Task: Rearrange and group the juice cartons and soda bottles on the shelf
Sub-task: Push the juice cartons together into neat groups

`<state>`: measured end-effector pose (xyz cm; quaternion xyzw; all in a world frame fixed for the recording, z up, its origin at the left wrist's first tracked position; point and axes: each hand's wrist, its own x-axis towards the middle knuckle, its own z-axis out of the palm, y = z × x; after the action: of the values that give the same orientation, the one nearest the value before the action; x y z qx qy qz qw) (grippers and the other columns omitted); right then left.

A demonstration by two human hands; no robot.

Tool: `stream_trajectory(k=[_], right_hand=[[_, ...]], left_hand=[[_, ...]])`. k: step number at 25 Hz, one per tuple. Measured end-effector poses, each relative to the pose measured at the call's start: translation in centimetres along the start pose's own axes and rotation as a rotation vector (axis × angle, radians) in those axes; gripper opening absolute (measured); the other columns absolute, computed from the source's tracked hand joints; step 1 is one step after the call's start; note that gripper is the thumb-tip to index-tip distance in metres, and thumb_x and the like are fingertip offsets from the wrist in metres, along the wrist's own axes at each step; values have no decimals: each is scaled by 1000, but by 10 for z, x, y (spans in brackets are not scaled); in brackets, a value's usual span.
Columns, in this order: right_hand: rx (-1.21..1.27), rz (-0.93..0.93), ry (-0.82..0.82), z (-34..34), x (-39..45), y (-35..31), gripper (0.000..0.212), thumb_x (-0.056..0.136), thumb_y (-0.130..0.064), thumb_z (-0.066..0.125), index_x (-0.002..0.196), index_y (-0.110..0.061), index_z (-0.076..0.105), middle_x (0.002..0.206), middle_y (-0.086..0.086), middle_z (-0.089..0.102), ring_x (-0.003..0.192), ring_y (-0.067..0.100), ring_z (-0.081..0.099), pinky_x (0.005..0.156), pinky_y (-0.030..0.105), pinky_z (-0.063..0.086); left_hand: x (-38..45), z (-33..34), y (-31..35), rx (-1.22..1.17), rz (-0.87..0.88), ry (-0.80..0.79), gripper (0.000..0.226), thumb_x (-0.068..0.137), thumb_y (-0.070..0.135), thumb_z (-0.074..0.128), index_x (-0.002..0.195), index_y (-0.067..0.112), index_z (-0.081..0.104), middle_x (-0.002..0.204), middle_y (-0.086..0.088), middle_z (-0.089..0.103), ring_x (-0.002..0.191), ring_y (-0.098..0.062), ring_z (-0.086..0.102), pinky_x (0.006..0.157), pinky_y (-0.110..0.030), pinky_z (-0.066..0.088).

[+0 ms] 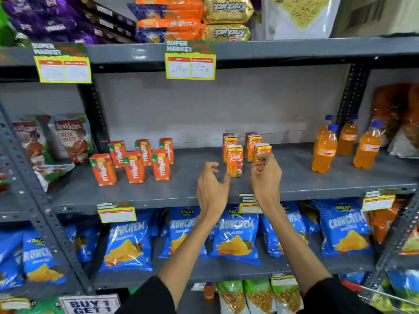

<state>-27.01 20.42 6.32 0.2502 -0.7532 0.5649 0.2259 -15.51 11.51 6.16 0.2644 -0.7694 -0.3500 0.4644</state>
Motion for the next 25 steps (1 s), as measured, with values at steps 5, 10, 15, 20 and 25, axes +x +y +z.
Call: stream_trajectory(k=[5,10,15,20,25], right_hand=[[-237,159,-205,-19,35,40,74,78,-30,82,131,4,43,130,25,50,124,42,46,103,47,41],[-242,217,-297,-9,54,55,83,73,-38,85,129,5,43,129,26,55,124,42,53,103,48,46],[-245,197,-338,-7,60,60,62,75,-34,82,116,-3,49,118,20,63,112,38,62,94,48,53],[-309,140,-328,-3,55,62,63,78,-41,81,121,-7,49,121,17,65,115,36,63,97,50,52],[-316,146,-332,-2,54,64,66,79,-43,80,124,-7,48,123,16,64,116,35,63,99,50,52]], left_hand=[[0,48,16,121,-95,-28,63,84,35,78,133,12,46,122,-8,64,111,-27,64,88,-46,55],[17,78,21,363,-157,-25,68,79,43,81,125,7,47,123,-14,64,118,-33,61,98,-50,47],[23,87,15,448,-135,-1,61,80,38,81,119,8,45,117,-15,68,112,-34,64,94,-49,49],[26,88,11,451,-114,11,60,80,40,81,116,8,47,116,-14,68,111,-33,65,93,-49,50],[28,89,10,452,-129,-3,60,79,42,81,117,9,48,115,-12,70,110,-32,67,95,-49,49]])
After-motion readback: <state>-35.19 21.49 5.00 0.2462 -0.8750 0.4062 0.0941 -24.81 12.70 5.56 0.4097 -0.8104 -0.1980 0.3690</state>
